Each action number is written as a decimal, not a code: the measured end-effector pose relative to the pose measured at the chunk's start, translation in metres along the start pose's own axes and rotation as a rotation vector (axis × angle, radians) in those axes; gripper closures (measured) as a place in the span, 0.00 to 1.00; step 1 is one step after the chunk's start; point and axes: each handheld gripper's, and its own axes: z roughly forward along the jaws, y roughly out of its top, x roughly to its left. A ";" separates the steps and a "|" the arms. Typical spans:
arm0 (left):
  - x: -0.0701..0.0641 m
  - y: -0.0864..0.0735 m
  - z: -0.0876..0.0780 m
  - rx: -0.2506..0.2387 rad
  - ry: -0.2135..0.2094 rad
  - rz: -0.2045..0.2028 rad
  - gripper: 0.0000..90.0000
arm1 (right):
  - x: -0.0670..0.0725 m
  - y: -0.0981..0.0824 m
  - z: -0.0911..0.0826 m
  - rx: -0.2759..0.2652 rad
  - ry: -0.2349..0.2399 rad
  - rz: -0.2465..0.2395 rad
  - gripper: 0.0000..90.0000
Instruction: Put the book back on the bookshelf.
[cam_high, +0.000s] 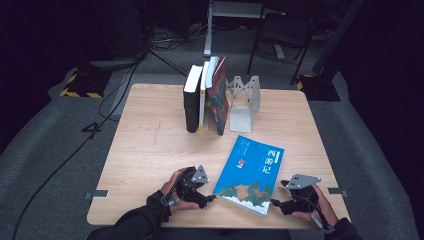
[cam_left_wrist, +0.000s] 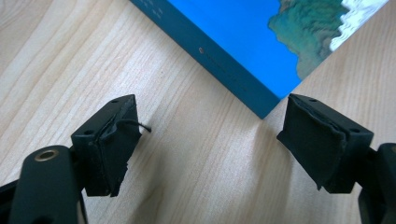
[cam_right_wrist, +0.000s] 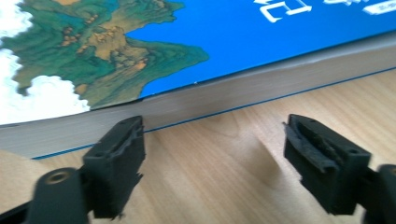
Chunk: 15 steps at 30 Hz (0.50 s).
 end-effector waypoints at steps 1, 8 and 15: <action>0.000 0.000 -0.002 -0.006 0.002 0.000 0.22 | -0.001 -0.001 0.000 -0.007 0.010 0.012 0.20; -0.001 0.001 -0.006 -0.023 0.001 0.021 0.26 | -0.001 0.000 -0.006 -0.042 -0.010 0.007 0.28; 0.025 -0.007 -0.016 -0.032 0.028 -0.017 0.27 | -0.013 0.003 -0.024 -0.162 0.009 0.140 0.30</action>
